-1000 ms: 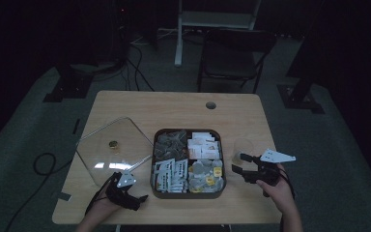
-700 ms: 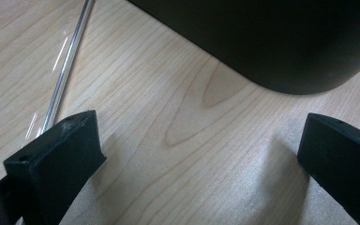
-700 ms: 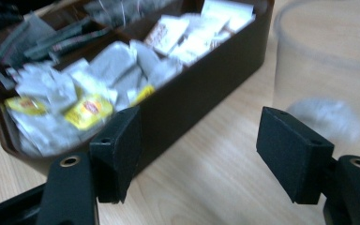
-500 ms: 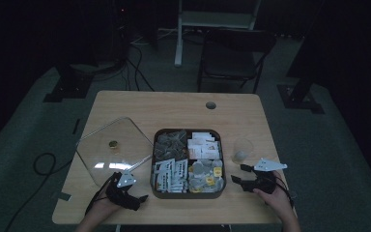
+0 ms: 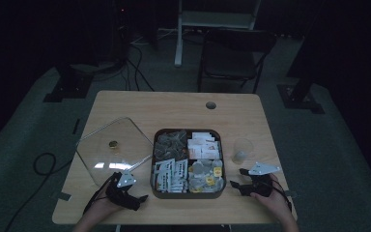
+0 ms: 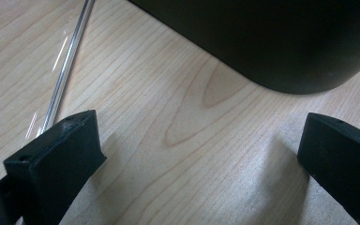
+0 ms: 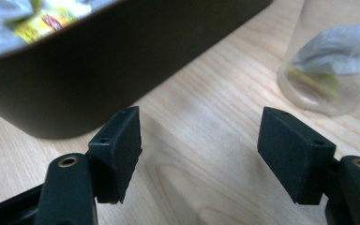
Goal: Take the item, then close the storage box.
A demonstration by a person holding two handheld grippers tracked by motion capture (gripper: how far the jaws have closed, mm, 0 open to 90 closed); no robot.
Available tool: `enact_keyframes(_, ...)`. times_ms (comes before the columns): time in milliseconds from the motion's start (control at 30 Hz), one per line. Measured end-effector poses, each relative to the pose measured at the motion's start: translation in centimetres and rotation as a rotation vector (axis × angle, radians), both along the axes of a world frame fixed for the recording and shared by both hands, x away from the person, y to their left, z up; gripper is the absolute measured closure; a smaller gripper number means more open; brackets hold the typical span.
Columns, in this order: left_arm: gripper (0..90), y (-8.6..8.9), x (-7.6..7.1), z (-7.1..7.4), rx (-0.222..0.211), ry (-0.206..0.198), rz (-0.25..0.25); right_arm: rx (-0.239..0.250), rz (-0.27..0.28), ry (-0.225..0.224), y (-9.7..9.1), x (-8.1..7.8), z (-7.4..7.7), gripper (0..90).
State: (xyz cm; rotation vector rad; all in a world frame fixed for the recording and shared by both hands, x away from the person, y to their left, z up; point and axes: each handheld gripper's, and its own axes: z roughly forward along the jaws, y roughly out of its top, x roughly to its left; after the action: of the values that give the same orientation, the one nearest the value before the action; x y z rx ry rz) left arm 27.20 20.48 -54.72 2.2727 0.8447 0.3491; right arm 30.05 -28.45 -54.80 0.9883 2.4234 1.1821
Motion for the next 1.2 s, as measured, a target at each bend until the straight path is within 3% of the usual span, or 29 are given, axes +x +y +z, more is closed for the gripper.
enact_keyframes(267, 0.5, 0.0, 0.0, 0.0, 0.000, -0.001, -0.002, -0.067, 0.021, 0.000, 0.7, 0.1, -0.1, 26.1)
enact_keyframes(500, 0.5, -0.1, -0.1, 0.0, -0.001, -0.003, 0.011, -0.089, 0.037, 0.011, 1.0, -0.1, -0.2, 12.7)
enact_keyframes(1200, 0.5, 0.0, -0.3, 0.1, 0.012, 0.009, 0.001, -0.091, 0.035, 0.014, 1.1, -0.1, -0.2, 12.4)
